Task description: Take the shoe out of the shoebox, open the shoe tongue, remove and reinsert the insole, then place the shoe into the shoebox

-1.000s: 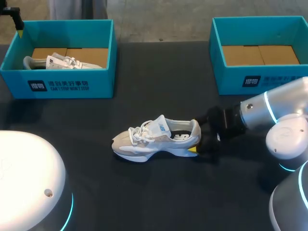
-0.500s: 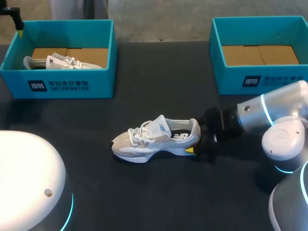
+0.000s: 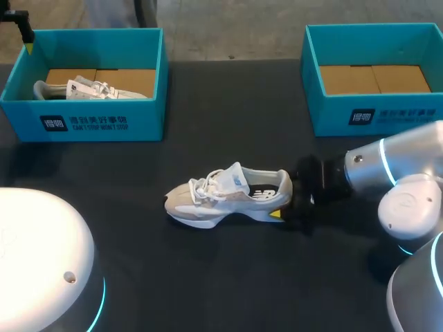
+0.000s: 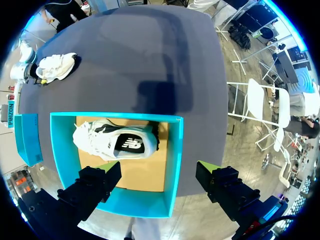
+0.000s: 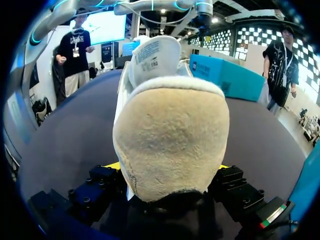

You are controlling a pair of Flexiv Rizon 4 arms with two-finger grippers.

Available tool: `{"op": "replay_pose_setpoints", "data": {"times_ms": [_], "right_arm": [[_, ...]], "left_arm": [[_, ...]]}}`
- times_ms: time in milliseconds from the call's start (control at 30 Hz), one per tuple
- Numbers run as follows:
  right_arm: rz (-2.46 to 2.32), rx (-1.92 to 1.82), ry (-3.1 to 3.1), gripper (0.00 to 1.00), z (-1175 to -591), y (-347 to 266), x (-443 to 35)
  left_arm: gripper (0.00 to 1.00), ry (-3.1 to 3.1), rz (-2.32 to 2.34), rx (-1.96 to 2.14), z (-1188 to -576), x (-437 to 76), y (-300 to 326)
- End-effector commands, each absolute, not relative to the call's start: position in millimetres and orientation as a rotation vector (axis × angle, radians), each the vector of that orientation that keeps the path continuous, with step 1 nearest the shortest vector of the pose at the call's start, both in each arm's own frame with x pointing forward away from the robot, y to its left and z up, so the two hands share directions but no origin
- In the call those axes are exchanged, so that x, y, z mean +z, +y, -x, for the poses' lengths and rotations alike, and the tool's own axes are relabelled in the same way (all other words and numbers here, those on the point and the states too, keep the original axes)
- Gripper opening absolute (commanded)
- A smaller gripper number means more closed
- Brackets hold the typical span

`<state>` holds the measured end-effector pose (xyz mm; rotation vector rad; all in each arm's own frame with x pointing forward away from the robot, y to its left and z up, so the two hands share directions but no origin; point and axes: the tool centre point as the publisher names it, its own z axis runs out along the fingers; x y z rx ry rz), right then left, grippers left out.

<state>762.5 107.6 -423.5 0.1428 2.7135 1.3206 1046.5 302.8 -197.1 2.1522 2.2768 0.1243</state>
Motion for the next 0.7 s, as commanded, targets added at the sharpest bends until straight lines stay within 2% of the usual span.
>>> {"op": "replay_pose_setpoints", "data": {"times_ms": [33,700], "right_arm": [[-0.142,1.305,2.725,0.00,-757,96,-418],[-0.097,1.295,2.765,0.00,-762,85,-419]], "left_arm": [[1.00,2.276,-2.153,0.128,-1046,-197,303],[1.00,2.276,-2.153,0.128,-1046,-197,303]]}}
